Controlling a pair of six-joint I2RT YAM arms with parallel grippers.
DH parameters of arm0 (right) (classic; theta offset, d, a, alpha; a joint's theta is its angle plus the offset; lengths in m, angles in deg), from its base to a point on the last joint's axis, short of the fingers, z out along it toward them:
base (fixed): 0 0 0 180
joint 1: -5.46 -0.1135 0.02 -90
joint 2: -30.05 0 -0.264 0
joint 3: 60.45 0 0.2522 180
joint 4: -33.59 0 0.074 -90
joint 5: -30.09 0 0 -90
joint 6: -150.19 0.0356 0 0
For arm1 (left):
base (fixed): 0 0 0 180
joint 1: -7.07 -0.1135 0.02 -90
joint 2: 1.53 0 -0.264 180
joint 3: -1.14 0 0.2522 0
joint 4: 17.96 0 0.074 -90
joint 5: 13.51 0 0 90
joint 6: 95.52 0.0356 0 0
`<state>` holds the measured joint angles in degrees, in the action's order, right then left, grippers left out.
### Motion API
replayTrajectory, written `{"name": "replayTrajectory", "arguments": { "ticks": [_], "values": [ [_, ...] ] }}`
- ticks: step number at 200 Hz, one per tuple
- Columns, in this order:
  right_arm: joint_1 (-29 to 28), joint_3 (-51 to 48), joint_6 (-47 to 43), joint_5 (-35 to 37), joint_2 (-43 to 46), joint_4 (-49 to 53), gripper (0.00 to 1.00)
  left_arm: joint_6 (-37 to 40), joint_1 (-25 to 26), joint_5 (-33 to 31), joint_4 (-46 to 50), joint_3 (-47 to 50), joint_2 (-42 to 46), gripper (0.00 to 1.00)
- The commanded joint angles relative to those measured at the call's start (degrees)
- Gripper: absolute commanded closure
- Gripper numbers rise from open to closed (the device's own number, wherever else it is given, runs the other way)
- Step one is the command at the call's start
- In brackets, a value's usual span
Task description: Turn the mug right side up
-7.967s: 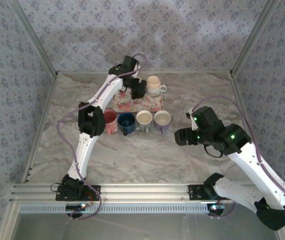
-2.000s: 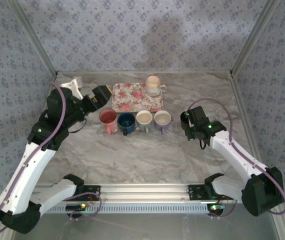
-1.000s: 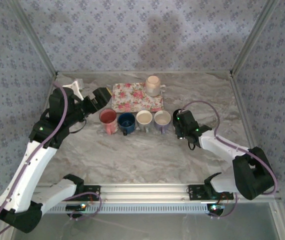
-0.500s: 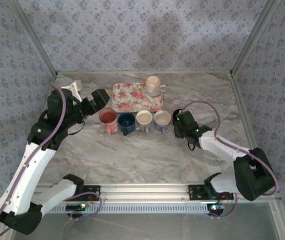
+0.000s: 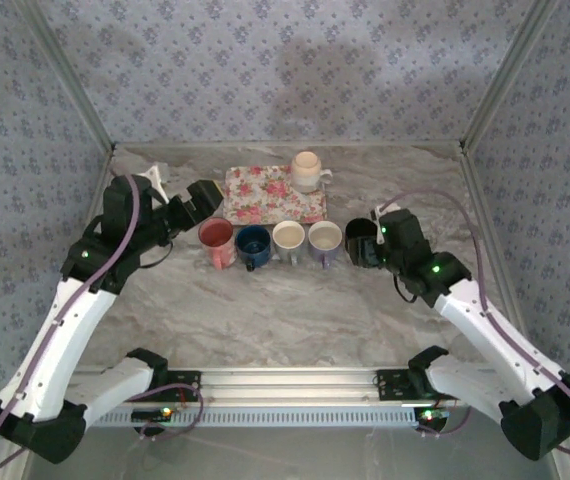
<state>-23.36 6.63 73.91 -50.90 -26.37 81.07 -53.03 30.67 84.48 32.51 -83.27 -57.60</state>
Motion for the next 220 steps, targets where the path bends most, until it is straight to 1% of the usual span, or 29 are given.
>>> {"name": "replayTrajectory", "arguments": {
  "ticks": [1,22,38,47,56,68,84,89,94,97,102,126,156,201,220],
  "values": [
    [2.3,8.7,-4.8,-5.3,-7.0,-0.9,0.21,2.4,-0.3,3.5,4.2,-3.2,-2.4,0.0],
    [5.6,22.2,-6.3,-11.0,-20.4,-3.8,0.2,4.1,0.0,6.9,8.3,-6.0,-4.9,0.01],
    [6.5,32.5,-8.8,-12.5,-30.5,-4.1,0.19,5.5,0.1,7.0,13.1,-8.0,-5.7,0.01],
    [7.1,37.3,-10.2,-14.4,-35.6,-4.2,0.16,6.4,0.0,6.9,16.3,-9.3,-6.0,0.01],
    [7.9,42.5,-10.0,-15.4,-40.9,-3.1,0.15,7.0,0.0,6.4,19.9,-10.4,-6.1,0.0],
    [9.8,48.3,-8.2,-18.8,-47.1,-2.8,0.14,7.5,-0.1,6.1,22.8,-10.9,-5.5,0.01],
    [10.4,53.8,-7.3,-18.7,-54.2,-4.1,0.1,9.7,-0.4,6.1,25.8,-11.8,-4.7,0.0],
    [10.4,55.2,-7.6,-18.2,-56.2,-4.9,0.07,10.9,-0.6,5.8,27.0,-12.7,-4.7,0.01],
    [10.2,56.7,-8.0,-17.8,-58.2,-5.4,0.06,12.2,-0.9,5.5,28.4,-13.8,-5.0,0.01],
    [10.2,58.0,-8.0,-17.8,-59.5,-5.4,0.03,12.9,-1.1,5.4,29.1,-14.5,-5.2,0.01],
    [10.0,59.9,-8.3,-18.2,-61.3,-5.2,0.0,13.9,-1.5,5.3,30.4,-15.5,-5.6,0.0],
    [9.0,70.9,-10.0,-17.4,-71.6,-2.2,0.0,16.5,-2.6,5.6,33.4,-18.9,-7.7,0.0],
    [7.6,80.1,-11.9,-15.1,-79.9,0.4,0.0,18.1,-3.1,5.7,34.3,-20.2,-9.2,0.01],
    [6.6,84.5,-13.9,-13.9,-85.8,0.5,0.0,19.0,-3.6,6.3,33.9,-20.1,-10.0,0.01],
    [6.6,86.2,-15.0,-13.5,-87.8,2.6,0.0,19.4,-3.6,6.4,33.8,-19.7,-10.1,0.0]
  ]
}}
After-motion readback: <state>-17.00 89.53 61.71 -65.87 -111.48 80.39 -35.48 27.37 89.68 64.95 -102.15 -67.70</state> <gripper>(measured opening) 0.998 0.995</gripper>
